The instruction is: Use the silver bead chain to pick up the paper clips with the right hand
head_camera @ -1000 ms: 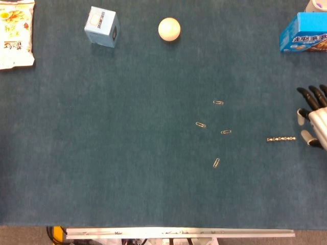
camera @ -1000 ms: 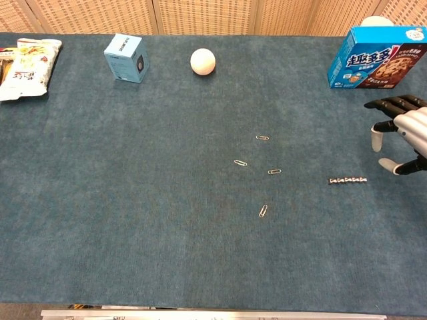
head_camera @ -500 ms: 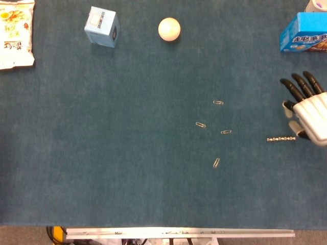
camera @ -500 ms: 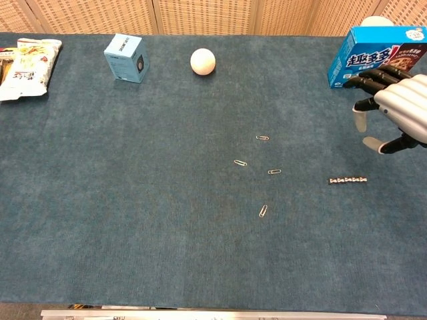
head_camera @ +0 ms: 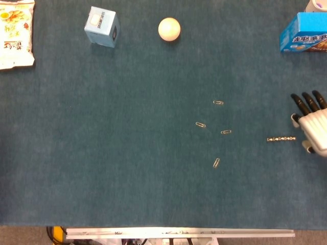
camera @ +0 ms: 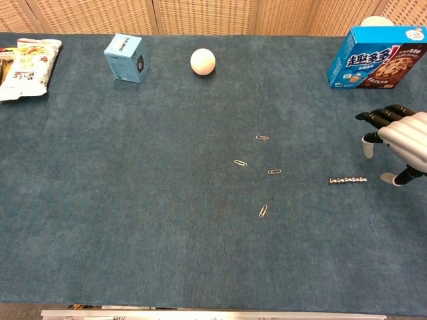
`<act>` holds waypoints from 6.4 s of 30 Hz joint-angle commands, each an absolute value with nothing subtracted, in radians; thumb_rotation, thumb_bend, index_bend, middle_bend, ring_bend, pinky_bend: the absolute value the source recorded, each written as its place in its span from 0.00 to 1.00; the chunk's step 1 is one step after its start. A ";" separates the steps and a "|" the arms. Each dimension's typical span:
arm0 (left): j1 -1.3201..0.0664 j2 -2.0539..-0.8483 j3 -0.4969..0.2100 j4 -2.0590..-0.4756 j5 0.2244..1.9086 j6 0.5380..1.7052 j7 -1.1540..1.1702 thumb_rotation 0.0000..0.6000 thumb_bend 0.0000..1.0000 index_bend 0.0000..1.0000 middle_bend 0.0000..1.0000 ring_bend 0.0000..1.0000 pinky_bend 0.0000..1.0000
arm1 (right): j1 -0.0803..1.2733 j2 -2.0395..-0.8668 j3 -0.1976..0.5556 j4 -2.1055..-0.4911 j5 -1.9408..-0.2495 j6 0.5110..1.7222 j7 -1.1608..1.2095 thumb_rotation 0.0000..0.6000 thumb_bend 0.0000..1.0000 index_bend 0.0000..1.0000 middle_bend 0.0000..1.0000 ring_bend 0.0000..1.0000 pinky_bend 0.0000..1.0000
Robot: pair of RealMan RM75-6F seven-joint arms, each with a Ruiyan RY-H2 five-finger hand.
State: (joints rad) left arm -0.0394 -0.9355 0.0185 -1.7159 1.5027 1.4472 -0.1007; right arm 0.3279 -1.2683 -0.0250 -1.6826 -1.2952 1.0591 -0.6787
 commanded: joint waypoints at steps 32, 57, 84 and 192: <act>-0.039 -0.928 0.018 -1.715 1.499 1.443 -0.117 1.00 0.00 0.40 0.36 0.31 0.44 | 0.315 -1.405 -0.067 -1.516 -1.312 1.071 -0.566 1.00 0.23 0.45 0.04 0.00 0.05; -0.038 -0.926 0.017 -1.715 1.501 1.445 -0.121 1.00 0.00 0.40 0.36 0.31 0.43 | 0.310 -1.449 -0.056 -1.470 -1.307 1.084 -0.552 1.00 0.25 0.49 0.05 0.00 0.05; -0.036 -0.923 0.018 -1.713 1.505 1.449 -0.127 1.00 0.00 0.40 0.36 0.31 0.43 | 0.308 -1.478 -0.046 -1.448 -1.289 1.090 -0.561 1.00 0.29 0.52 0.06 0.00 0.05; -0.032 -0.924 -0.005 -1.701 1.450 1.440 -0.130 1.00 0.00 0.40 0.36 0.31 0.44 | 0.400 -1.433 -0.068 -1.787 -1.441 1.085 -0.476 1.00 0.33 0.72 0.17 0.00 0.05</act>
